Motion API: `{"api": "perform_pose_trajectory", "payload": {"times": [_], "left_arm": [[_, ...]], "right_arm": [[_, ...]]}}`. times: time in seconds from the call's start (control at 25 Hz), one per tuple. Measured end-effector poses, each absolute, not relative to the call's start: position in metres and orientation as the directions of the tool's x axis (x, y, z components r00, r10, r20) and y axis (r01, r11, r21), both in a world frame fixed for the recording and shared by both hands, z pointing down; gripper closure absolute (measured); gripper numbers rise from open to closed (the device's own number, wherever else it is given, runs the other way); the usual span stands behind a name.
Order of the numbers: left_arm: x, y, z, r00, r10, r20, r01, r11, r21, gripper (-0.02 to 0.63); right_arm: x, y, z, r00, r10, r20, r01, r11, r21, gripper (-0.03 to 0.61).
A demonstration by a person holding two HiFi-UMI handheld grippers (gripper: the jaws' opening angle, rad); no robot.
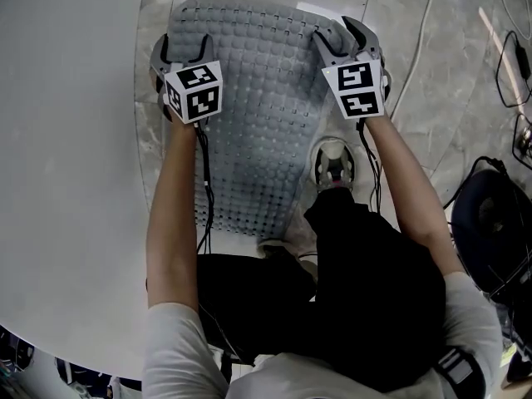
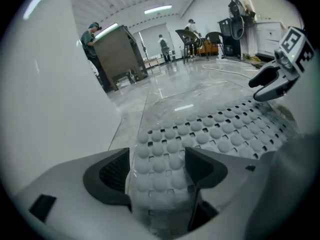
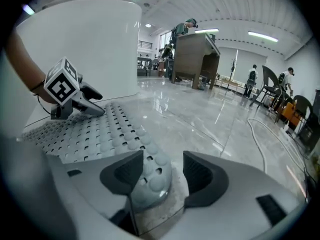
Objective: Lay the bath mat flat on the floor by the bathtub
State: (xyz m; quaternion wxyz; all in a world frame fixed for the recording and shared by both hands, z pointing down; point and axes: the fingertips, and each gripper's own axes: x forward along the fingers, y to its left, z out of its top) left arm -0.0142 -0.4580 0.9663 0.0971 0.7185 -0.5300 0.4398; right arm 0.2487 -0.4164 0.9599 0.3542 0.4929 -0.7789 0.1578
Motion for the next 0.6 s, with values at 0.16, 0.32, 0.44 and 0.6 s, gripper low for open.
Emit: {"api": "perform_pose_trajectory", "payload": {"times": [0.16, 0.32, 0.44, 0.6], "left_arm": [[-0.008, -0.433, 0.966, 0.096, -0.683, 0.724, -0.863, -0.42, -0.281, 0.284], [-0.004, -0.421, 0.955, 0.133, -0.69, 0.712, -0.882, -0.41, -0.232, 0.284], [0.005, -0.411, 0.943, 0.156, -0.674, 0.722, -0.895, -0.407, -0.186, 0.284], [0.017, -0.39, 0.907, 0.207, -0.648, 0.733, -0.922, -0.379, -0.075, 0.284]], "right_arm": [[0.235, -0.404, 0.948, -0.301, -0.682, 0.666, -0.862, 0.494, 0.116, 0.339], [0.212, -0.386, 0.929, -0.36, -0.694, 0.623, -0.836, 0.536, 0.115, 0.339], [0.208, -0.375, 0.911, -0.368, -0.684, 0.63, -0.816, 0.562, 0.134, 0.339], [0.196, -0.361, 0.876, -0.397, -0.617, 0.679, -0.779, 0.618, 0.107, 0.343]]}}
